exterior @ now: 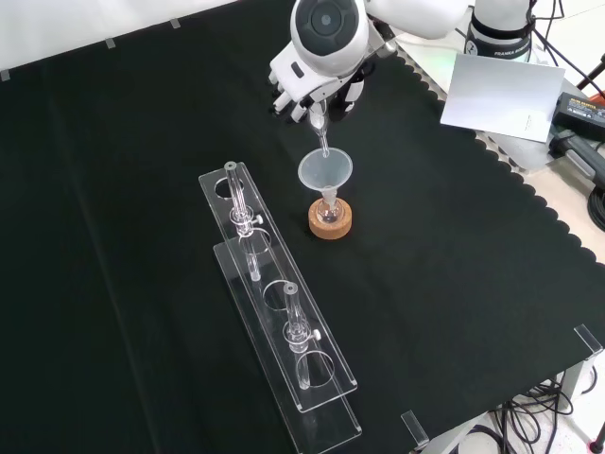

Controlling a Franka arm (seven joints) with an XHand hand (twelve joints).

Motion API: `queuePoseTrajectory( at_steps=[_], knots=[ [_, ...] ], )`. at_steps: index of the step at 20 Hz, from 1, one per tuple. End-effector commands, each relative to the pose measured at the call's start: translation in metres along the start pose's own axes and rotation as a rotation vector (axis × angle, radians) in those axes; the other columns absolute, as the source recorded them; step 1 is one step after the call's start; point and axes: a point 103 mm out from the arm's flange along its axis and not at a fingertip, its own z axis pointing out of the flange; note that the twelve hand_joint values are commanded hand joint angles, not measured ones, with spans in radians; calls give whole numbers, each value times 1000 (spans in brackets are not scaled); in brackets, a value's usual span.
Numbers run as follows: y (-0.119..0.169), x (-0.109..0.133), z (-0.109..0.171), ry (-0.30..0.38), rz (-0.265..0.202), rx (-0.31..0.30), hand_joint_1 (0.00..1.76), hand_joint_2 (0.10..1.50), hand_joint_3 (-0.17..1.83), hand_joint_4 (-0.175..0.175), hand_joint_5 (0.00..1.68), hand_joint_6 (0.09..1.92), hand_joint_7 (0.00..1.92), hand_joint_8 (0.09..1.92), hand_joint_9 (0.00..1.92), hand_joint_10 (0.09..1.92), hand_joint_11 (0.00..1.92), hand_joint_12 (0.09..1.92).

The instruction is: Pour all the NaCl from the weighing funnel into the round-bottom flask.

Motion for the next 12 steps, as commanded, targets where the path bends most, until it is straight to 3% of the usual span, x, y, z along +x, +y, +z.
queuePoseTrajectory(
  at_steps=[1,12],
  knots=[
    [0,1,-2,-29,6,4,1126,706,525,175,1328,519,670,633,1109,192,987,921],
    [1,7,-8,-65,14,11,1126,707,524,175,1327,521,663,635,1109,190,991,918]
  ],
)
